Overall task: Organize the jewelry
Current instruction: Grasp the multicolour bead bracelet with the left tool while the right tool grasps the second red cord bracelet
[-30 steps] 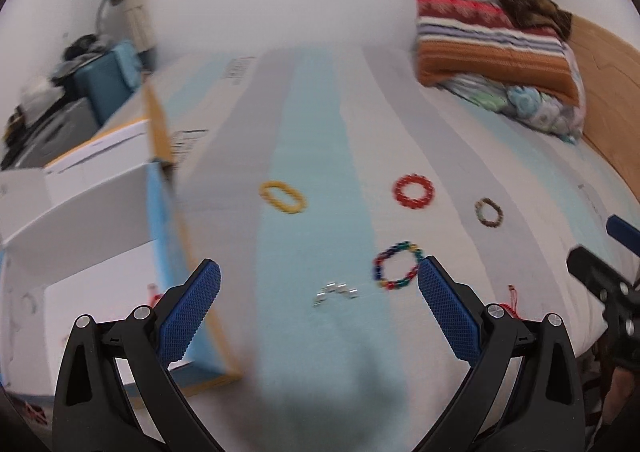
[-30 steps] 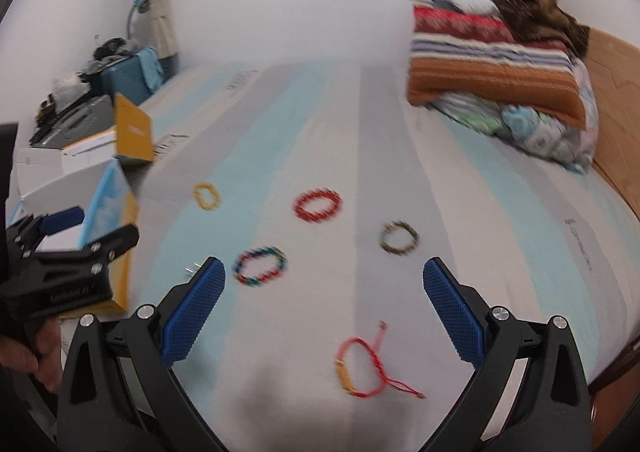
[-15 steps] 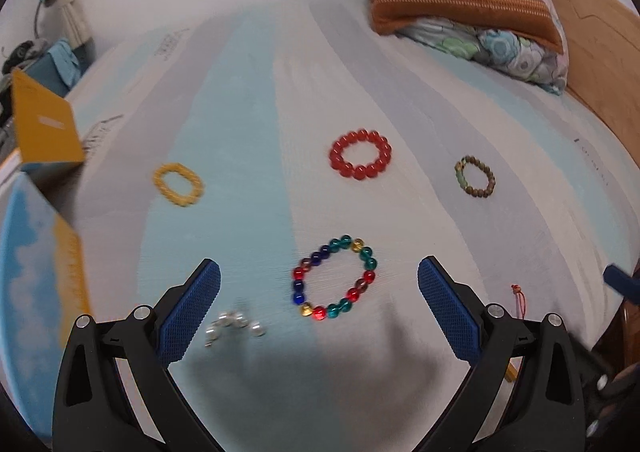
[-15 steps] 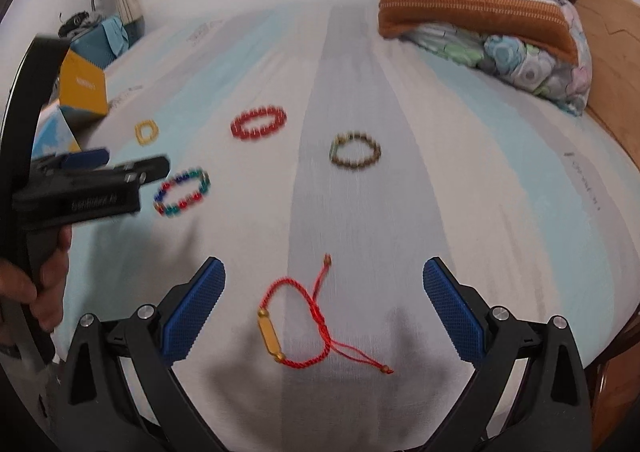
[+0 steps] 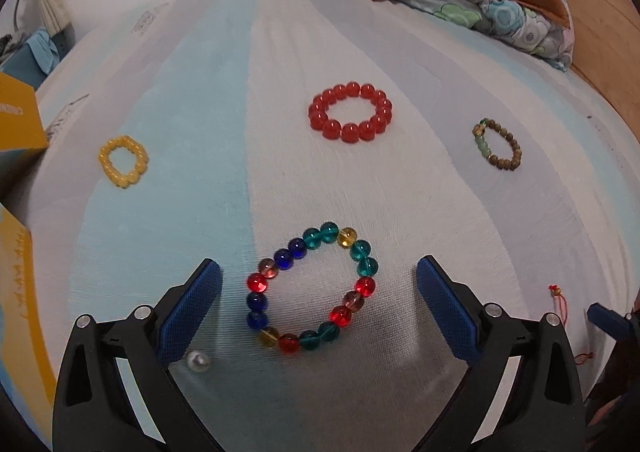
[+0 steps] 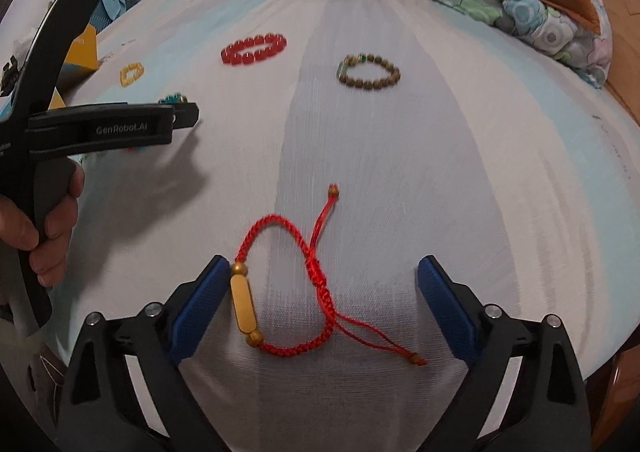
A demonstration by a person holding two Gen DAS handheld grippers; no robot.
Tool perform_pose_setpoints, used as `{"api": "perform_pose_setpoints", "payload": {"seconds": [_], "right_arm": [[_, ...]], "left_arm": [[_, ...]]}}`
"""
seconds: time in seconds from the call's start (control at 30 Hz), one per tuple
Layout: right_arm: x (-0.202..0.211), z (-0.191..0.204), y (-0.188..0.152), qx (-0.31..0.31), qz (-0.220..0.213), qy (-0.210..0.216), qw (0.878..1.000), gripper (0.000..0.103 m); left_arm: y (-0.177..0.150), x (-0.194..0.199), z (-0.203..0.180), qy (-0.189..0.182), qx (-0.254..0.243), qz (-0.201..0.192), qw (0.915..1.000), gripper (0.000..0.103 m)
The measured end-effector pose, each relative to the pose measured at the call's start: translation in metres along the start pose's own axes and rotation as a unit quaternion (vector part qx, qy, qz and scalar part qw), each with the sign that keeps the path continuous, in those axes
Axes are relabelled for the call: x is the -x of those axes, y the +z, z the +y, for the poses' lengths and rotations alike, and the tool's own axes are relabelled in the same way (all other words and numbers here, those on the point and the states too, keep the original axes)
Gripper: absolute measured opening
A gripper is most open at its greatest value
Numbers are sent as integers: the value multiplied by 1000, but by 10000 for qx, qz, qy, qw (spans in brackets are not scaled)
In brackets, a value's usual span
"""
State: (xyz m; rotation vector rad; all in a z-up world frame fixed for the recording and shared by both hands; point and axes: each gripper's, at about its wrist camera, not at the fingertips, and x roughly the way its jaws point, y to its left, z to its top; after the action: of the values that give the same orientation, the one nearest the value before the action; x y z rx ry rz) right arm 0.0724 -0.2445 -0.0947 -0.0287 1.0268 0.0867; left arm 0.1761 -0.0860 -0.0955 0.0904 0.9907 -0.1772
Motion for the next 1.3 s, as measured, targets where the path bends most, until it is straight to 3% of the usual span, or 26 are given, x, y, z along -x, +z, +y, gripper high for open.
{"api": "perform_pose_setpoints", "payload": {"seconds": [0.07,0.2,0.33,0.53,0.67,1.17,1.2,1.3], "right_arm": [[-3,1,-2,24,35,12,10000,86],[-3,1,-3,63,17,31,10000,76],[-2,0,-4,84,11,96,9999,62],[1,-4,-4,-13,7,112,9999,33],[2,-11,-3,-130,17,123,9998,13],[23,-15,1,-240,-222,191,9993,9],[25,-15,1,-243,-235,192,9992,9],[29,-15,2,-244,-282,195,9991,9]], "left_arm": [[-1,-3,0,3,20,35,10000,88],[-1,-1,2,-26,99,36,9999,68],[0,0,3,7,101,102,9999,52],[1,2,4,-40,100,248,9996,19],[1,5,7,-120,187,262,9994,19],[2,34,4,-211,173,104,9996,19],[2,37,4,-201,178,84,9996,9],[3,42,3,-187,153,50,9997,9]]}}
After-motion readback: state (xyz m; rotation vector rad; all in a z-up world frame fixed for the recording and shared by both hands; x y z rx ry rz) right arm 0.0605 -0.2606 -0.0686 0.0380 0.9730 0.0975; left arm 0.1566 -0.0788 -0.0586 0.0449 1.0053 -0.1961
